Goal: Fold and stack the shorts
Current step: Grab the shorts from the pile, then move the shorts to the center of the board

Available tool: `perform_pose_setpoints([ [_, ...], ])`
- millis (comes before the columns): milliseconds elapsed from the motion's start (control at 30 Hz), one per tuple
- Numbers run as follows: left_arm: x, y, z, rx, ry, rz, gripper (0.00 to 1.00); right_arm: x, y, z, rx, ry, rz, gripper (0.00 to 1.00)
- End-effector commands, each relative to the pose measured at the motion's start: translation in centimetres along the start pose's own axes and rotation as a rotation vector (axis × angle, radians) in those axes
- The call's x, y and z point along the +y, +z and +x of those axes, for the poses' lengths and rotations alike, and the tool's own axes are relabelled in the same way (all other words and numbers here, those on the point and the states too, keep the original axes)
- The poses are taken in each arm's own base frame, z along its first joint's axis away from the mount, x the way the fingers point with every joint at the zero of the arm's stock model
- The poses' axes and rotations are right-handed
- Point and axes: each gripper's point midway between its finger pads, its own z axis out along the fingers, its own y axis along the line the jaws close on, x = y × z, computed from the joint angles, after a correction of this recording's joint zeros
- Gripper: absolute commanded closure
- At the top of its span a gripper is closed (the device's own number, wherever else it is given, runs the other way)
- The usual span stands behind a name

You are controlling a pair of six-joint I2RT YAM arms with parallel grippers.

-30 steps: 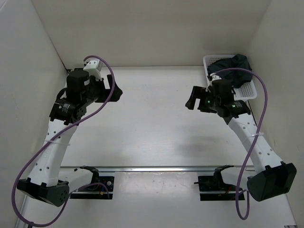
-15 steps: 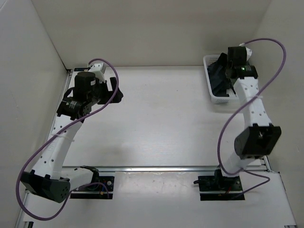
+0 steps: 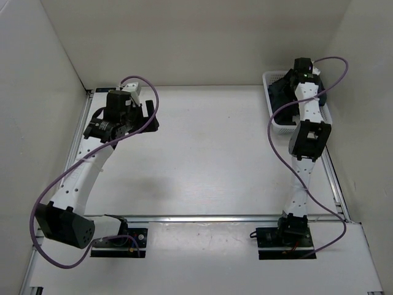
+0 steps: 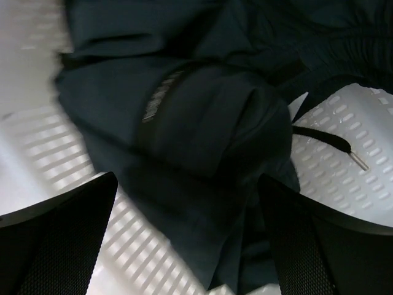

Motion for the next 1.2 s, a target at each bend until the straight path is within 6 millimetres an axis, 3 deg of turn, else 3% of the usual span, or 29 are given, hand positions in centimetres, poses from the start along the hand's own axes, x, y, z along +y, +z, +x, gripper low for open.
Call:
perform_pose_setpoints([
  [0,-0.6,0.2,-1.2,-0.014,0.004,0.048,0.0,0.8,0.4,-2.6,-0.065,0.053,-0.065,0.0],
  [67,-0.7,1.1,-1.9,-0.005,-0.004,0.061,0.0,0.4,1.9,-2.7,-0.076,0.083,-0.062,0.0],
  [167,-1.2,1.9,-2.6,0.003,-0.004,0.078,0.0,0.3,3.9,-2.8,-0.071,0.127,-0.102,0.14],
  [267,-2.2,2.3,-3.0,0.015,0.007,0.127,0.0,1.4,4.5,-3.0,-0.078,0.129,-0.16,0.38],
  [300,-2.6,2.1,-3.2,0.011,0.008,0.147,0.0,0.8,5.1,-2.7,-0.068,0.124,-0.156,0.46],
  [333,-2.7,2.4,-3.0,0.022,0.007,0.154,0.0,1.4,4.7,-3.4,-0.085,0.117,-0.181,0.71],
  [367,-3.1,2.1,-3.3,0.013,0.014,0.164,0.0,1.3,4.7,-3.4,-0.087,0.094,-0.181,0.81],
  [433,-3.5,2.1,-3.2,0.016,0.009,0.171,0.0,1.5,2.4,-4.6,-0.104,0.096,-0.191,1.0],
  [467,-3.6,1.8,-3.4,0.008,0.01,0.173,0.0,1.4,1.5,-5.1,-0.116,0.087,-0.186,1.0],
  [500,-3.6,1.8,-3.4,0.008,0.001,0.173,0.0,1.9,-1.6,-7.0,-0.156,0.091,-0.21,1.0],
  [567,-3.6,1.6,-3.2,0.011,-0.009,0.173,0.0,1.9,-4.0,-7.6,-0.17,0.093,-0.218,1.0],
  [600,-3.5,1.8,-2.7,0.024,-0.027,0.169,0.0,2.7,-8.0,-9.5,-0.216,0.07,-0.275,1.0],
  [667,-4.7,1.1,-2.6,0.033,-0.048,0.229,0.0,3.7,-12.1,-10.7,-0.253,0.031,-0.331,1.0],
  [700,-5.2,1.0,-2.5,0.042,-0.047,0.26,0.0,4.7,-16.8,-11.8,-0.308,-0.015,-0.379,1.0],
  [767,-6.1,0.6,-2.2,0.06,-0.055,0.312,0.0,6.6,-21.9,-11.9,-0.345,-0.069,-0.458,1.0],
  [800,-6.5,0.5,-2.1,0.065,-0.065,0.319,0.0,7.6,-26.6,-12.2,-0.393,-0.092,-0.516,1.0],
  [867,-6.4,0.3,-2.0,0.063,-0.09,0.309,0.0,8.7,-31.2,-12.1,-0.428,-0.111,-0.603,1.0],
  [900,-6.2,0.2,-1.8,0.063,-0.101,0.298,0.0,9.3,-35.8,-12.3,-0.469,-0.13,-0.692,1.0],
  [967,-6.5,-0.9,-1.4,0.059,-0.108,0.324,0.0,10.9,-41.2,-11.0,-0.509,-0.184,-0.797,1.0],
  [1000,-5.9,-1.7,-1.6,0.041,-0.111,0.33,0.0,12.3,-43.2,-9.2,-0.506,-0.24,-0.838,1.0],
  [1033,-6.3,-2.4,-1.8,0.033,-0.107,0.355,0.0,12.9,-44.4,-8.1,-0.505,-0.27,-0.864,1.0],
  [1067,-5.2,-2.7,-2.4,0.008,-0.123,0.335,0.0,13.2,-46.2,-7.2,-0.51,-0.296,-0.894,1.0],
  [1100,-4.2,-3.1,-1.9,0.023,-0.141,0.298,0.0,14.5,-47.1,-4.8,-0.47,-0.335,-0.935,1.0],
  [1167,-1.5,-4.1,-2.7,-0.002,-0.185,0.218,0.0,14.5,-48.4,-2.4,-0.425,-0.352,-0.967,1.0],
])
